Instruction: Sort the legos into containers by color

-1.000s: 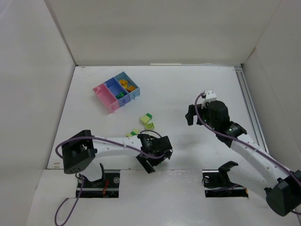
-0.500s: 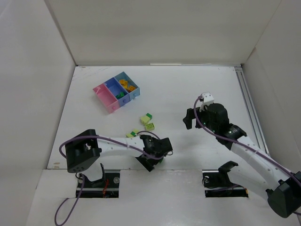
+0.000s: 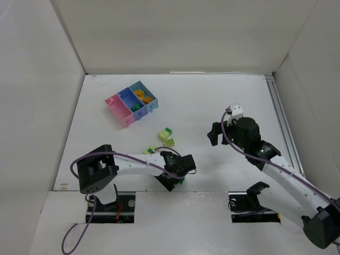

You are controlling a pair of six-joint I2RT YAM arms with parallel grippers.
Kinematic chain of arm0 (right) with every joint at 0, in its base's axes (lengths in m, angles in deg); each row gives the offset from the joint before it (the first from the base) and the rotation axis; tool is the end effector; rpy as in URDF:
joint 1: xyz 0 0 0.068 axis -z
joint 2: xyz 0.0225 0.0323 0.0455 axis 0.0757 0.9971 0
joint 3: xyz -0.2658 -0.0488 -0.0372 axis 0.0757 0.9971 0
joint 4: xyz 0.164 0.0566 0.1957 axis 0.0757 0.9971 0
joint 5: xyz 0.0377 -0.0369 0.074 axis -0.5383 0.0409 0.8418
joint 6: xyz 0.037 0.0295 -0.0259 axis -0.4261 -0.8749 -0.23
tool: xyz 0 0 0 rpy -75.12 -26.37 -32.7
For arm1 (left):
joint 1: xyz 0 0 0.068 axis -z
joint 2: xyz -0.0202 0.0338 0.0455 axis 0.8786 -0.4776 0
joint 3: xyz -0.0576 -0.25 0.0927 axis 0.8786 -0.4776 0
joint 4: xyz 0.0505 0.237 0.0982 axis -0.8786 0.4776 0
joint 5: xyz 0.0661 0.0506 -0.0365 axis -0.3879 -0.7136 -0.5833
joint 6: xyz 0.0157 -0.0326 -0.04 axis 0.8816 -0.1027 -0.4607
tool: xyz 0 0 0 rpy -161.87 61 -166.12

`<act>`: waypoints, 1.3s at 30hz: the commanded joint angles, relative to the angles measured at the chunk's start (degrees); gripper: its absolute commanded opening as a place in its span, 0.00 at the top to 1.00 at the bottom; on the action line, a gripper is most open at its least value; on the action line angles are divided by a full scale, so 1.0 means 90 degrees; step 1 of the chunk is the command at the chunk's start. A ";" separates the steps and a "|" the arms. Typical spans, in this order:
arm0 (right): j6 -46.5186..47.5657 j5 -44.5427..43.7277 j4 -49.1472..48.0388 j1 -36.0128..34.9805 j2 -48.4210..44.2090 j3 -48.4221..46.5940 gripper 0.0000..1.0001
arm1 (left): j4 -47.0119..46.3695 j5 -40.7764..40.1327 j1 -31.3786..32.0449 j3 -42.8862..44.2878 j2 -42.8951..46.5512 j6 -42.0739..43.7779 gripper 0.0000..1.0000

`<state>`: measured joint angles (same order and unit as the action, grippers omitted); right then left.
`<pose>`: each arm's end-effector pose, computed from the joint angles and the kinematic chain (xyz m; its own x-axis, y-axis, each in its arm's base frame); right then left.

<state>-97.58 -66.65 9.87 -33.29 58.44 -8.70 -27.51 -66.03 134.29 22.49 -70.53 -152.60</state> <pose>0.1768 0.0965 0.2720 -0.4736 -0.0530 -0.8791 -0.3780 0.9138 0.1486 0.0895 -0.2674 0.1651 -0.7348 -0.6757 -0.0584 -0.6300 0.7119 -0.3104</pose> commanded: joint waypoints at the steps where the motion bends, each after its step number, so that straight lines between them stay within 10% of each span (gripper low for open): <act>1: 0.0000 0.0003 -0.0154 -0.0045 -0.0222 0.0021 0.00 | -0.0002 -0.0172 -0.0278 0.0117 -0.0445 -0.1867 0.31; 26: 0.0058 -0.0720 0.0110 -0.0231 -0.0770 0.0089 0.00 | 0.0974 0.1196 -0.0884 0.0419 -0.1315 -0.1298 0.77; 39: 0.0058 -0.1149 0.0227 -0.0231 -0.0955 0.0089 0.00 | 0.3124 -0.1360 -0.1068 0.2861 -0.0652 -0.0685 0.87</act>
<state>-97.34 -74.47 12.06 -34.82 50.83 -7.87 -7.60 -67.45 126.40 45.20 -82.45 -152.97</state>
